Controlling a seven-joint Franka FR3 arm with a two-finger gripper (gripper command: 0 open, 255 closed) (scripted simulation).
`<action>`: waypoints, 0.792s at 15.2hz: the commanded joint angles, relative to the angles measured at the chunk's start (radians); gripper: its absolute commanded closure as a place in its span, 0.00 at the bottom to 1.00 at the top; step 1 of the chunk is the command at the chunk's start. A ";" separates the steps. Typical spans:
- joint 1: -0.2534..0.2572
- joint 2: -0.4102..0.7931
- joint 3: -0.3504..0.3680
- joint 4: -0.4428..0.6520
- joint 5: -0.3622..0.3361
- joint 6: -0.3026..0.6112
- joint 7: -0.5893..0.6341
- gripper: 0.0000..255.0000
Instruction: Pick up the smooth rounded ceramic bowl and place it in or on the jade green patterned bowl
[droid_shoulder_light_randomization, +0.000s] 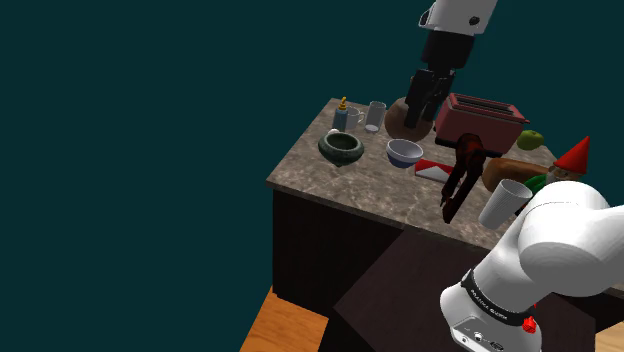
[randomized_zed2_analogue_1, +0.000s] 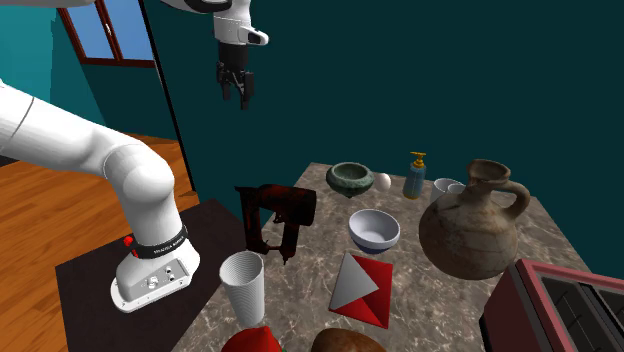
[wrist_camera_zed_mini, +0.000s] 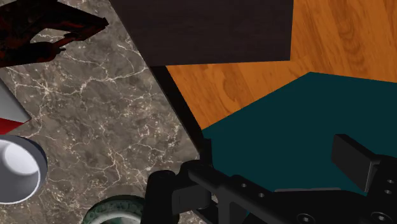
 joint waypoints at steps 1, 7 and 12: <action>0.000 0.000 0.000 0.000 0.000 0.000 0.000 0.00; -0.045 0.085 -0.092 -0.053 -0.076 0.130 -0.107 0.00; -0.079 0.190 -0.170 -0.065 -0.128 0.245 -0.193 0.00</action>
